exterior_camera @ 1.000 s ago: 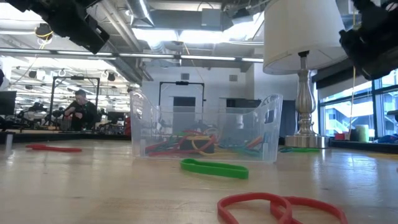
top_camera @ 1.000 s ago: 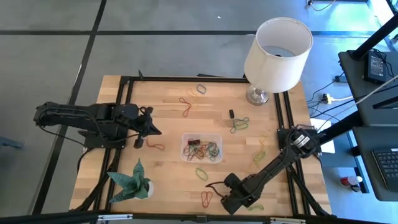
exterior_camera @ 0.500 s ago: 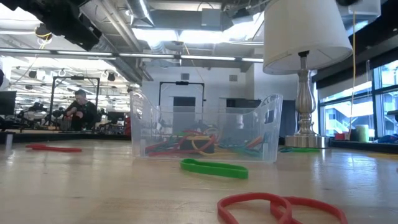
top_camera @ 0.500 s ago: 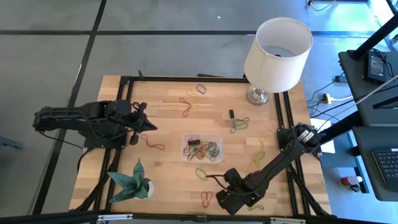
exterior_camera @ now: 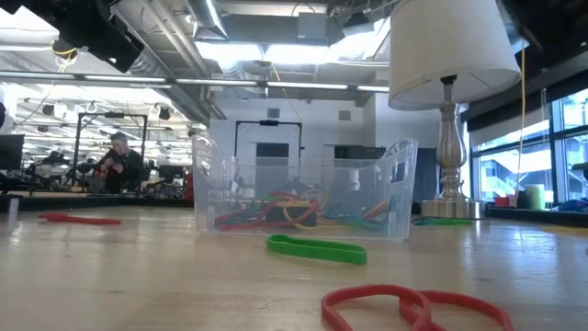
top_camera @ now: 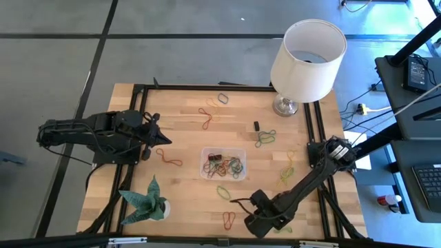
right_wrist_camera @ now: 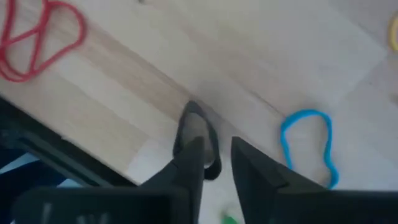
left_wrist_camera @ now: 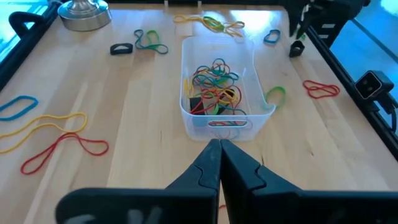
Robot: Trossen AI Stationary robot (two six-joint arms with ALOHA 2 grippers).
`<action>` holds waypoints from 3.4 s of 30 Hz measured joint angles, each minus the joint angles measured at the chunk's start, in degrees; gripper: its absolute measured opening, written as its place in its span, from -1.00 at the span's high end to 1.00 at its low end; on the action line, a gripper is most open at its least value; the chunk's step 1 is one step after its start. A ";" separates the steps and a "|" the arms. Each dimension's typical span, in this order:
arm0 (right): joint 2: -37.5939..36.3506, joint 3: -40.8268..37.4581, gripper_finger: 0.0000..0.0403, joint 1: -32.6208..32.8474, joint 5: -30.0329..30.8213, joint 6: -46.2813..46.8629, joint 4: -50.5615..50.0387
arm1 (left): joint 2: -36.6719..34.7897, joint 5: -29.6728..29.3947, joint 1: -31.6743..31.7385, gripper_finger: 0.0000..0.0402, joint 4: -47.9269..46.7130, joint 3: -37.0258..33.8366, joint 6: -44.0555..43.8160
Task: Pick and place rubber bands into bin
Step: Put the black rubber band into the transparent bin, then put the green rubber band into the transparent bin
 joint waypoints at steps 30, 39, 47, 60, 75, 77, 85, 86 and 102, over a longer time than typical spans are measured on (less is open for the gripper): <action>0.35 3.22 0.99 -2.28 5.01 -0.23 0.50 | 0.04 -0.07 0.00 0.98 0.02 0.00 -1.81; 0.35 17.64 0.99 -8.84 18.33 -10.48 -13.32 | 0.04 -0.53 0.00 0.98 0.04 0.00 -1.79; 0.35 20.94 0.99 -21.17 19.47 -34.07 -8.45 | 0.04 -0.55 0.00 0.99 0.04 0.00 -1.79; 10.41 19.97 0.99 -28.37 3.69 -48.32 -5.68 | 0.04 -0.55 -0.04 0.98 0.02 0.00 -1.79; 11.26 19.97 0.49 -28.37 1.97 -46.33 -8.25 | 0.04 -0.58 -0.04 0.98 0.02 0.00 -1.79; 11.26 20.34 0.42 -28.37 1.97 -46.27 -9.13 | 0.04 -0.58 -0.04 0.99 0.02 0.00 -1.77; 11.17 25.86 0.28 -28.36 1.97 -46.29 -16.46 | 0.04 -0.58 -0.04 0.97 0.02 0.00 -1.78; 11.15 26.81 0.27 -28.26 2.13 -46.29 -17.13 | 0.04 -0.58 -0.04 0.98 0.02 0.00 -1.79; 11.13 37.44 0.54 -14.34 17.09 -26.60 -24.76 | 0.04 -0.58 -0.04 0.99 0.04 0.00 -1.90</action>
